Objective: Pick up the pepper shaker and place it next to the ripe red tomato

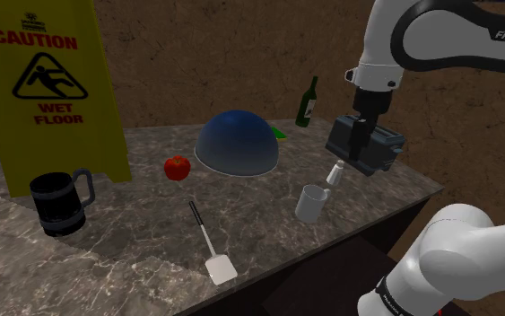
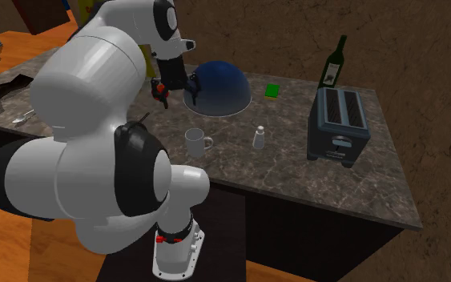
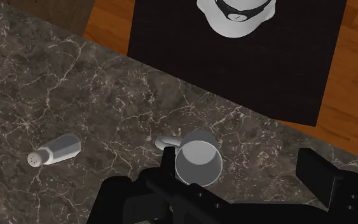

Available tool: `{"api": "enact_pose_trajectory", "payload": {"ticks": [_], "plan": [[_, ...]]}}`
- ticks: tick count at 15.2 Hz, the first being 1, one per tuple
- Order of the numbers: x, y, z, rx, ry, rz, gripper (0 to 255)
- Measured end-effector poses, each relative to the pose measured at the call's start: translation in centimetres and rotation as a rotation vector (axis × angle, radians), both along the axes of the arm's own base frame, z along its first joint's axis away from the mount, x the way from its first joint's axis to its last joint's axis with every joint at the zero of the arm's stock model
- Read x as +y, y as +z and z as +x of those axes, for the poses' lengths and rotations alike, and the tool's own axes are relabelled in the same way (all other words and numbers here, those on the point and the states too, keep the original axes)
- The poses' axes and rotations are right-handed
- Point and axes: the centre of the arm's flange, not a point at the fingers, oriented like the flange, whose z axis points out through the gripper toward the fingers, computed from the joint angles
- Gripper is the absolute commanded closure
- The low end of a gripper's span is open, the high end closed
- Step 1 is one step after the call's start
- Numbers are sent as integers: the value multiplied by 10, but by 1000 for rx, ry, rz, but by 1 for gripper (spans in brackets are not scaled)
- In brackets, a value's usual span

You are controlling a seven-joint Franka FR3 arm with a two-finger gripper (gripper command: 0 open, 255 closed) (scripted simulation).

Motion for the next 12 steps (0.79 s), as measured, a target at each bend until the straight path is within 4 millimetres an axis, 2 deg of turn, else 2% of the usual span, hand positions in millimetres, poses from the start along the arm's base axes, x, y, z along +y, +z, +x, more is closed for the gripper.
{"api": "enact_pose_trajectory", "payload": {"ticks": [1, 3, 12], "plan": [[0, 0, 0, 0, 0, 0, 0], [-12, -7, 0, -7, 9, 2, 0], [-110, -65, 21, -61, 80, 12, 0]]}}
